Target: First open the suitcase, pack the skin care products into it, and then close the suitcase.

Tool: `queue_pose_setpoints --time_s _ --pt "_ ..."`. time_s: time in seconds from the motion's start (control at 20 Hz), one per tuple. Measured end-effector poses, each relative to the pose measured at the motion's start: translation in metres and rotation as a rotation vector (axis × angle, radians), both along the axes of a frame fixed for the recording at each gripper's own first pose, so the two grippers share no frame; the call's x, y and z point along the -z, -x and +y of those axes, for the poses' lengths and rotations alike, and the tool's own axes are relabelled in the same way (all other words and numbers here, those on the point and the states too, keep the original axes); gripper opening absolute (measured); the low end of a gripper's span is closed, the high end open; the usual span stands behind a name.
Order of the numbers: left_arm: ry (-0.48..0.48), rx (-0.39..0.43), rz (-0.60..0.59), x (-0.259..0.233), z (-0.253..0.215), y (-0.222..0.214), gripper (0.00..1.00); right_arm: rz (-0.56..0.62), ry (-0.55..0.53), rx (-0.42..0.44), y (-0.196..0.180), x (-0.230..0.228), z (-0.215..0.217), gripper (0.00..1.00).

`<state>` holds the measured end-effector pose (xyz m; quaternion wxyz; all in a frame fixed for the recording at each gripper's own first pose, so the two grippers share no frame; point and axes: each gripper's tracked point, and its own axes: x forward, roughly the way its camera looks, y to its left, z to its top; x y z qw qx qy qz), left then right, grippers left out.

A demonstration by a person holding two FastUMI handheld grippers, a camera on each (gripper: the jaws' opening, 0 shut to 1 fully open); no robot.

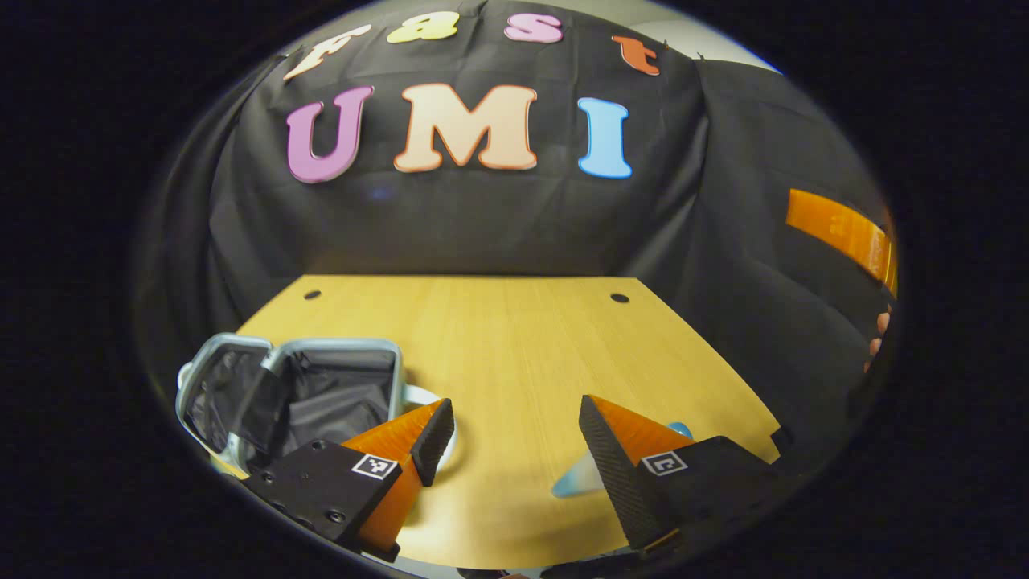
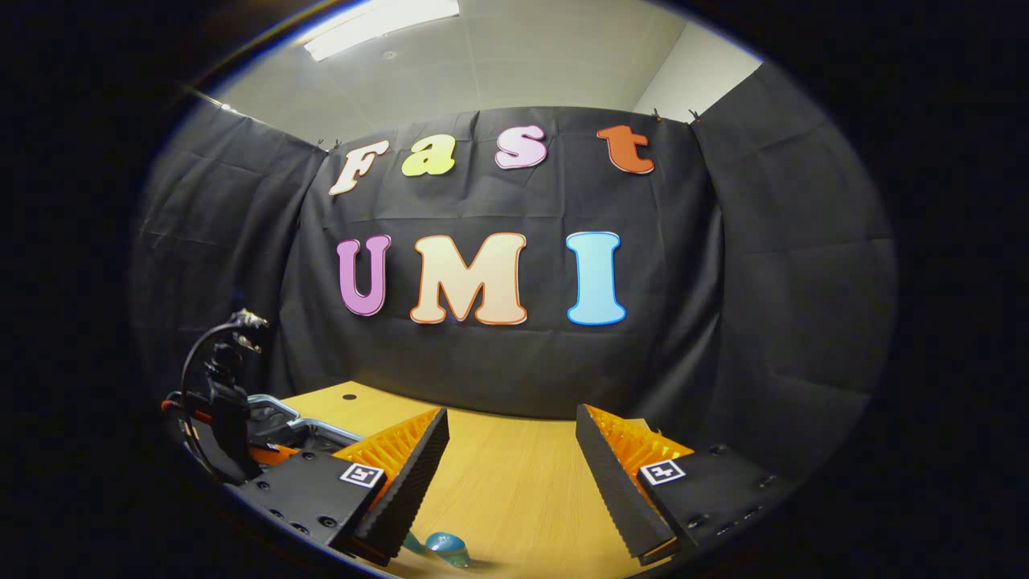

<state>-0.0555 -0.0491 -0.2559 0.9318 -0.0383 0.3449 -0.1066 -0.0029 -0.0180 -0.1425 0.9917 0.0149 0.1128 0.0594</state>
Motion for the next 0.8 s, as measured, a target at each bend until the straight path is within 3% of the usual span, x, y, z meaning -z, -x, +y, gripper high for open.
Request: queue_pose_setpoints --time_s 0.3,0.6,0.75,0.8 --pt "0.060 0.041 0.051 0.031 -0.034 0.024 0.89 0.052 0.030 -0.013 0.010 0.028 -0.008 0.99" --pt "0.069 0.060 0.149 0.080 -0.040 0.042 0.84 0.104 0.050 -0.053 0.019 0.058 0.004 0.99" --pt "0.079 0.060 0.177 0.100 -0.045 0.042 0.69 0.139 0.059 -0.100 0.024 0.078 0.020 0.99" --pt "0.087 0.065 0.174 0.103 -0.047 0.040 0.52 0.148 0.060 -0.116 0.026 0.085 0.025 0.99"
